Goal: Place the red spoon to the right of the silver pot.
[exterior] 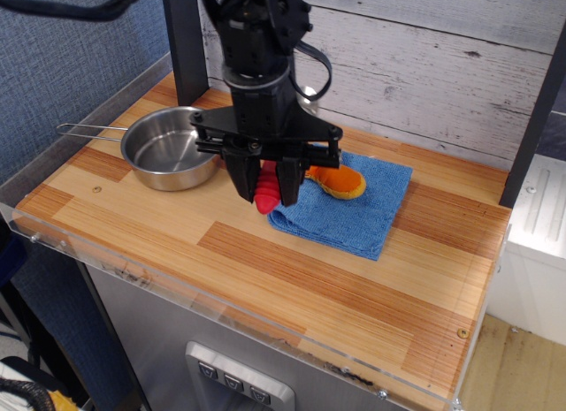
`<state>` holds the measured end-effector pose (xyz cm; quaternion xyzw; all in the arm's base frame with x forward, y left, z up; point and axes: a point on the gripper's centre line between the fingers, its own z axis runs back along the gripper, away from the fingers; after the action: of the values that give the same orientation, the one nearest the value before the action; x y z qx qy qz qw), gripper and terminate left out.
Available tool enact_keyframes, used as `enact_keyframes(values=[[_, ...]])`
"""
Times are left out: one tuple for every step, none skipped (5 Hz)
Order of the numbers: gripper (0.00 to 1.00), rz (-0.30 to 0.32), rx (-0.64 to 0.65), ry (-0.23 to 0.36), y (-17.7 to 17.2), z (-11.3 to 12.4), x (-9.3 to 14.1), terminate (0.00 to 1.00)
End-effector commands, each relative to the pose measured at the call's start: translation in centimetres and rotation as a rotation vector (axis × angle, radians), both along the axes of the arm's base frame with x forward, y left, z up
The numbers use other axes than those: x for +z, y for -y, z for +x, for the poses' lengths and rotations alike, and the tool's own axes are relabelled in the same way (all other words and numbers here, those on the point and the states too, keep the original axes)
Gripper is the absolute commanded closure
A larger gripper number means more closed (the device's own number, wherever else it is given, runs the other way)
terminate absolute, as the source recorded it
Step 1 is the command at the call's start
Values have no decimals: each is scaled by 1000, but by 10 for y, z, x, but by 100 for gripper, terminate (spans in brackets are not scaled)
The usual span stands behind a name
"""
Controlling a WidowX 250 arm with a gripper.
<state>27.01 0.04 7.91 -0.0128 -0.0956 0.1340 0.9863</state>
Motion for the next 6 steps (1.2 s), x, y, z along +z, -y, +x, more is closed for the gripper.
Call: enact_keyframes(values=[[100, 19, 188, 50, -22, -21, 2, 0], [100, 19, 177, 27, -29, -18, -9, 0], [100, 21, 126, 9, -31, -9, -24, 0], [100, 15, 102, -9, -33, -1, -38, 0], [100, 13, 91, -16, -38, 12, -48, 0], [100, 11, 90, -28, -43, 21, -55, 0]])
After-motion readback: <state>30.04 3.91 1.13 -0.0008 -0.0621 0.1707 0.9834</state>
